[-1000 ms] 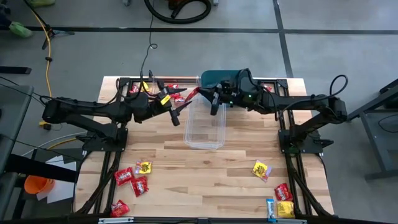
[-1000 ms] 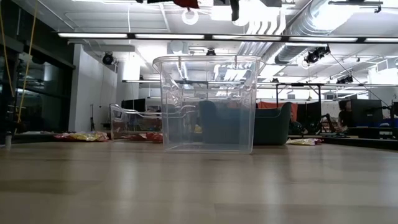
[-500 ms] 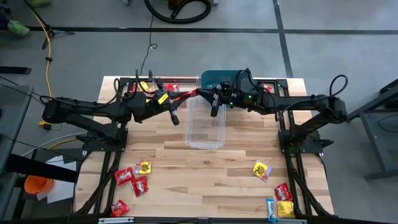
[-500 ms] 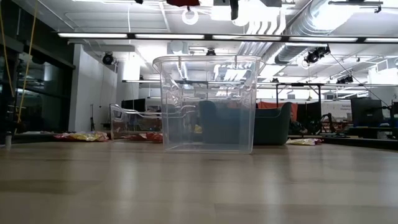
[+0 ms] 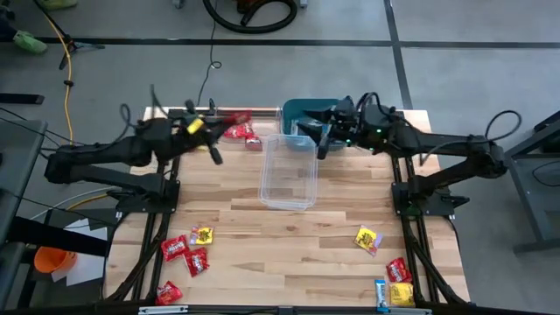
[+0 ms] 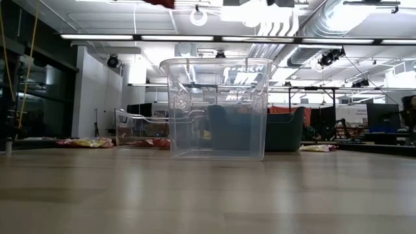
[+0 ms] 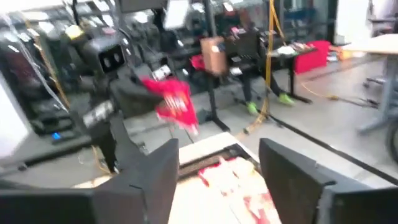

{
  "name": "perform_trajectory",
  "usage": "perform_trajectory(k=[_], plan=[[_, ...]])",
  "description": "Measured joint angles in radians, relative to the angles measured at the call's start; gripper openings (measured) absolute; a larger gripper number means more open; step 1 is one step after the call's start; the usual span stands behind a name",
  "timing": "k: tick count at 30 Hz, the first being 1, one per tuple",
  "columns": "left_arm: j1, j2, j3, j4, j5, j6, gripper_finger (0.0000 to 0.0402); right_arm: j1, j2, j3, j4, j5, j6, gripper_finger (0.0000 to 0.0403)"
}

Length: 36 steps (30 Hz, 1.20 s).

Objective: Sort candy
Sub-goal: Put the red candy into the transparent bin

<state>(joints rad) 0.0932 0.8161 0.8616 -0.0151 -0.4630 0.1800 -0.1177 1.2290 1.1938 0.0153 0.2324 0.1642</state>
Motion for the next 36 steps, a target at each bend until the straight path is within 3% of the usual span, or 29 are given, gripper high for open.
perform_trajectory(k=[6,11,17,21,26,30,36], plan=[[0.077,-0.130,-0.190,0.112,0.049,-0.152,0.0004,0.000,-0.072,0.000,-0.163,0.039,0.040,0.0245],[0.125,-0.120,-0.316,0.214,0.049,-0.302,0.0004,0.000,-0.085,0.000,-0.208,0.060,0.063,0.0245],[0.287,0.008,-0.160,0.012,0.088,-0.335,0.0003,0.000,-0.084,0.000,-0.215,0.061,0.063,0.0245],[0.455,0.141,-0.062,-0.181,0.246,-0.335,0.0003,0.000,-0.084,0.000,-0.215,0.090,0.063,0.0245],[0.576,0.327,-0.055,-0.280,0.392,-0.363,0.0006,0.000,-0.084,0.000,-0.215,0.139,0.090,0.0245],[0.589,0.426,-0.055,-0.298,0.390,-0.359,0.0033,0.000,-0.084,0.000,-0.220,0.139,0.100,0.0245],[0.589,0.478,-0.055,-0.264,0.318,-0.326,0.0108,0.000,-0.084,0.000,-0.251,0.139,0.135,0.0245]])
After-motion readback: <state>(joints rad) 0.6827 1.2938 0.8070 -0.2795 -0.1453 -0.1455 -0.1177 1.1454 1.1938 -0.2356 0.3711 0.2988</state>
